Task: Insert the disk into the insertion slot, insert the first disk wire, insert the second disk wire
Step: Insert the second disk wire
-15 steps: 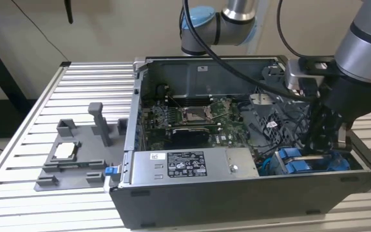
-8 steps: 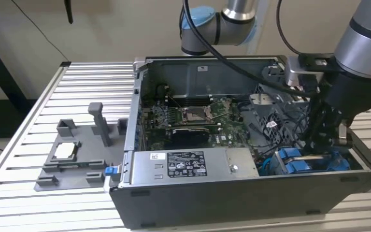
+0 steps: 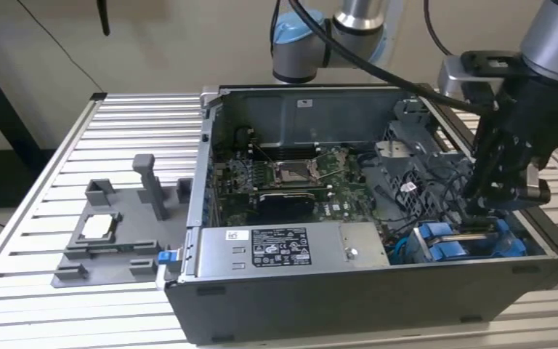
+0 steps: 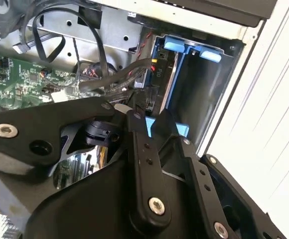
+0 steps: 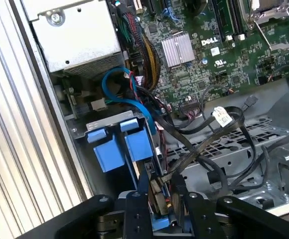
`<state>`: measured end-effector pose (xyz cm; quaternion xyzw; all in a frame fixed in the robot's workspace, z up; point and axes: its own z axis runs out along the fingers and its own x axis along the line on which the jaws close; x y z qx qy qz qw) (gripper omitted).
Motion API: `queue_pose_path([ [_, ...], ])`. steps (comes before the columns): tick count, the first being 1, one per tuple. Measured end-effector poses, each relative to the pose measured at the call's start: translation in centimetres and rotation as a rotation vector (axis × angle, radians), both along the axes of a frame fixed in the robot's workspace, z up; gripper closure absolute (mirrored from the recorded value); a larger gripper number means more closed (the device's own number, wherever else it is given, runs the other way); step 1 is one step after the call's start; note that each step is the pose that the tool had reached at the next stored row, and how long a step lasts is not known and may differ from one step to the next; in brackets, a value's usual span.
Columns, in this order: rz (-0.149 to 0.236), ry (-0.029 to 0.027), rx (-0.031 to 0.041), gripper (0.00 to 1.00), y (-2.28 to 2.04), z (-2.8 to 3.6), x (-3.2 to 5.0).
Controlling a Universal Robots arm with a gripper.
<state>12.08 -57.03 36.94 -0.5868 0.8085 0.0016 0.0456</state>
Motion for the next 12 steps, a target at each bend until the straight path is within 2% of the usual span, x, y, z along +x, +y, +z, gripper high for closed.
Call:
queue_pose_path([
  [2, 0.000, -0.0001, 0.0002, 0.67, 0.00, 0.68, 0.00],
  [3, 0.000, 0.0000, 0.0002, 0.67, 0.00, 0.81, 0.00],
  [12, 0.000, -0.0001, 0.0002, 0.67, 0.00, 0.93, 0.00],
])
